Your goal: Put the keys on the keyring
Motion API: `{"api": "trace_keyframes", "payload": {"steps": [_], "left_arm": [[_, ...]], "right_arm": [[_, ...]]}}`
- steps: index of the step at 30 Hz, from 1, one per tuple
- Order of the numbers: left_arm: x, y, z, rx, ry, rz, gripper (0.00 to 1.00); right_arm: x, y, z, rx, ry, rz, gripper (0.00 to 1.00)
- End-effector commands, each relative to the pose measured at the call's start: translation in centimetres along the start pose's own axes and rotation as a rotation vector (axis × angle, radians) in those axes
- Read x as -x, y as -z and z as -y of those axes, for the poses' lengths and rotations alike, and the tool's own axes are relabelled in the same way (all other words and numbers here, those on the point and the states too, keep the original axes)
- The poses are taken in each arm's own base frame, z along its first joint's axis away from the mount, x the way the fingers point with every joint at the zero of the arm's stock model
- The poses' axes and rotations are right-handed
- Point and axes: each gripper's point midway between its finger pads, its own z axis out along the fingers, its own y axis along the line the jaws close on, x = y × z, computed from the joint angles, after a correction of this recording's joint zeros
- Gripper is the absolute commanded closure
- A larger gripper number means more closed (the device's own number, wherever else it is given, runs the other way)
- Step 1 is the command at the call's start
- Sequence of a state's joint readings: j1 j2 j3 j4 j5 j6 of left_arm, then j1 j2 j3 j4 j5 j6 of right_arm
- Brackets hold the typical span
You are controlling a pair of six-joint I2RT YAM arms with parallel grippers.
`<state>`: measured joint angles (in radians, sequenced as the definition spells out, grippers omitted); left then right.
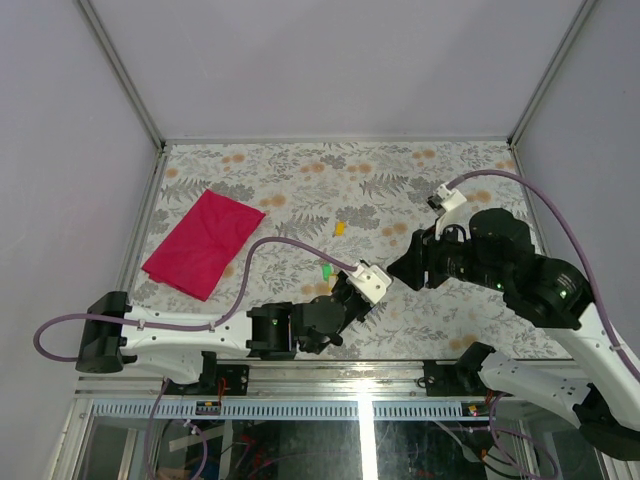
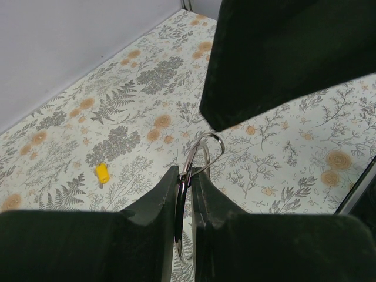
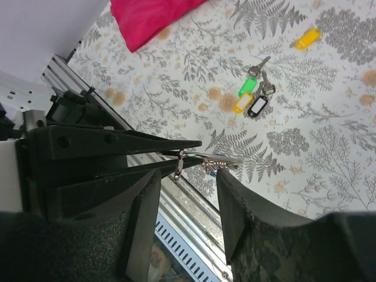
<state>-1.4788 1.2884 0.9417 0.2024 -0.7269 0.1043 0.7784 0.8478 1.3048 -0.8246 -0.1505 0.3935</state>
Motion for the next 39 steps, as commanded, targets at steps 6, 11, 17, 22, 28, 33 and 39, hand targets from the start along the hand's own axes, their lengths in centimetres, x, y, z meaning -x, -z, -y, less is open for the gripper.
{"api": "trace_keyframes", "payload": {"steps": [6, 11, 17, 22, 28, 33, 39], "left_arm": [[3.3, -0.2, -0.1, 0.023, 0.081, 0.073, 1.0], [3.5, -0.2, -0.1, 0.022, 0.077, 0.074, 1.0], [3.7, -0.1, -0.2, 0.026, 0.08, 0.079, 1.0], [3.8, 0.2, -0.5, 0.016, 0.069, 0.111, 0.82], [5.2, 1.7, -1.0, -0.035, 0.027, 0.267, 0.66], [6.0, 2.6, -1.1, -0.067, -0.054, 0.36, 0.63], [7.1, 3.4, -0.7, -0.092, -0.118, 0.44, 0.64]], "right_arm": [[-0.5, -1.4, -0.2, 0.023, -0.027, -0.014, 0.58], [-0.5, -1.8, -0.6, 0.048, -0.033, -0.012, 0.7], [-0.6, -1.8, -1.4, 0.099, -0.017, -0.016, 0.98], [0.2, -0.8, -2.0, 0.12, 0.016, 0.008, 1.0], [1.4, 0.6, -2.7, 0.147, 0.056, 0.054, 1.0], [1.9, 1.5, -3.5, 0.183, 0.067, 0.085, 1.0], [2.0, 1.8, -4.4, 0.233, 0.052, 0.085, 1.0]]}}
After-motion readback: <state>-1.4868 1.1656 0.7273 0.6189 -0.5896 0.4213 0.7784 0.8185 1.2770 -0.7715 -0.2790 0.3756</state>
